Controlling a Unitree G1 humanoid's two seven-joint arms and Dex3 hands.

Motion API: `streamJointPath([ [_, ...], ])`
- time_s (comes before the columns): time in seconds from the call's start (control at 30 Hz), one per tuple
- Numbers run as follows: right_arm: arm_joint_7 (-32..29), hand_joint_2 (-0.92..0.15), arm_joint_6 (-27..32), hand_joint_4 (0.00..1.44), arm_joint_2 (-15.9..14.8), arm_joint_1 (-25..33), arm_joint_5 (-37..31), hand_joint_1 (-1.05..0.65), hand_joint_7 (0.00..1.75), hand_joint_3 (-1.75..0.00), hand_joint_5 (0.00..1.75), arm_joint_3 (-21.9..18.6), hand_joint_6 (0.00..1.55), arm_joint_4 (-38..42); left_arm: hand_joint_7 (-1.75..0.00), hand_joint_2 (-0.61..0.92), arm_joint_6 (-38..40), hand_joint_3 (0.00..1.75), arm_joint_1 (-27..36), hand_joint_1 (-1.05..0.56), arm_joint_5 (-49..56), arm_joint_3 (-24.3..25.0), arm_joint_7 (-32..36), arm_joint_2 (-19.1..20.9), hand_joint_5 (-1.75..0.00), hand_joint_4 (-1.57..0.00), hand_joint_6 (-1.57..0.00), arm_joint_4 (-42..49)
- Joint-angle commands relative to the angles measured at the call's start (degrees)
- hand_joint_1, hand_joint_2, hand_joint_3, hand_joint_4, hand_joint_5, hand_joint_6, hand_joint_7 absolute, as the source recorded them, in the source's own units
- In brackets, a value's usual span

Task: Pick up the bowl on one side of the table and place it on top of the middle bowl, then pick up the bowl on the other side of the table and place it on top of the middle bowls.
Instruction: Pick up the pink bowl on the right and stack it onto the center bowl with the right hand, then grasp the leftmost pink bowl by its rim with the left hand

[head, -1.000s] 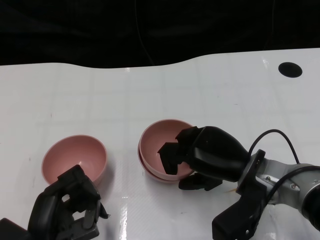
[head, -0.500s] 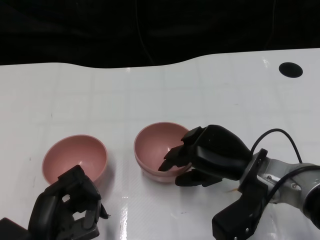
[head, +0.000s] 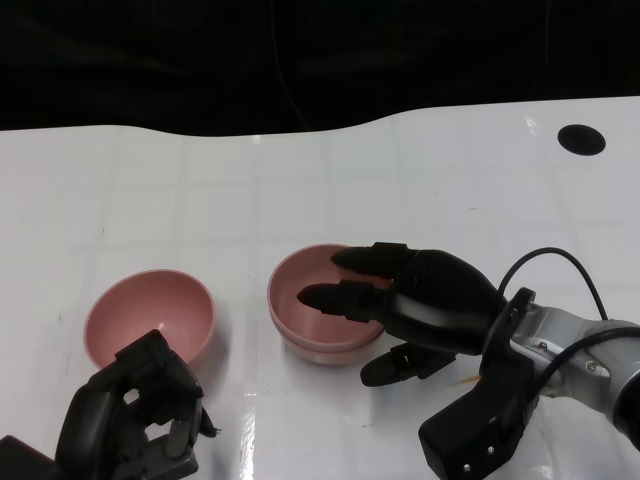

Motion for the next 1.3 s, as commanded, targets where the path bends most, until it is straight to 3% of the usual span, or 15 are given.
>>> streamJointPath([
  [0.03,0.24,-0.92,1.5,0.0,-1.51,1.41,0.03,-0.98,0.0,-0.55,0.0,-0.28,0.1,-1.41,-1.59,0.6,0.28,1.19,0.11,-0.03,-0.64,0.33,-0.16,1.02,-1.75,-0.74,-0.71,-0.15],
  [0.37,1.59,-0.92,3.19,0.0,-6.37,6.2,4.21,-0.95,0.0,-0.54,0.0,-5.72,0.06,-9.08,-1.59,0.59,-0.27,1.19,-0.36,-0.02,-1.46,0.7,-0.52,1.21,-1.75,-0.75,-0.72,0.63],
  [0.73,1.93,-0.92,-0.56,0.05,-12.0,15.75,13.89,-0.88,0.04,-0.47,0.02,-15.59,0.18,-13.84,-1.6,0.57,-0.23,1.22,-0.21,-0.05,0.38,1.0,0.28,1.89,-1.75,-0.74,-0.69,0.62],
  [0.87,0.8,-0.92,-3.34,0.13,-11.76,19.46,17.74,-0.85,0.05,-0.42,0.05,-19.14,0.25,-13.26,-1.6,0.56,-0.56,1.23,-0.39,-0.05,-0.07,1.24,-0.43,1.93,-1.75,-0.75,-0.7,1.04],
  [0.9,-0.37,-0.92,-4.31,0.18,-11.35,20.36,18.48,-0.83,0.05,-0.38,0.07,-20.02,0.29,-12.8,-1.6,0.56,-0.64,1.23,-0.46,-0.05,-0.24,1.28,-0.66,1.98,-1.75,-0.75,-0.7,1.13],
  [1.0,-3.82,-0.92,-7.93,0.53,-10.01,22.14,20.3,-0.65,0.08,-0.19,0.16,-22.25,0.52,-10.49,-1.6,0.56,-0.2,1.24,-0.43,-0.04,-0.91,1.4,-0.98,2.0,-1.75,-0.76,-0.7,0.91],
  [1.13,-4.21,-0.92,-14.53,0.96,-7.61,23.96,26.22,-0.38,0.13,-0.08,0.28,-25.42,0.81,-5.1,-1.61,0.57,1.22,1.24,0.04,-0.03,-1.92,1.61,-0.66,1.87,-1.75,-0.76,-0.72,-0.28],
  [1.2,-4.96,-0.92,-16.5,1.1,-6.72,24.5,27.0,-0.28,0.14,-0.04,0.33,-26.57,0.96,-3.27,-1.61,0.57,1.33,1.22,0.25,-0.03,-2.31,1.75,-0.62,2.01,-1.75,-0.76,-0.72,-0.5],
  [1.23,-4.76,-0.92,-17.31,1.14,-6.14,24.88,27.85,-0.26,0.13,-0.04,0.43,-27.2,1.05,-2.47,-1.6,0.58,1.02,1.21,0.33,-0.03,-2.13,1.87,-0.4,2.07,-1.75,-0.77,-0.72,-0.47],
  [1.3,-3.34,-0.92,-18.25,1.08,-5.19,25.54,29.75,-0.23,0.1,-0.07,0.78,-28.2,1.18,-1.4,-1.6,0.59,0.37,1.2,0.47,-0.03,-1.85,2.15,-0.23,2.17,-1.75,-0.77,-0.73,-0.44],
])
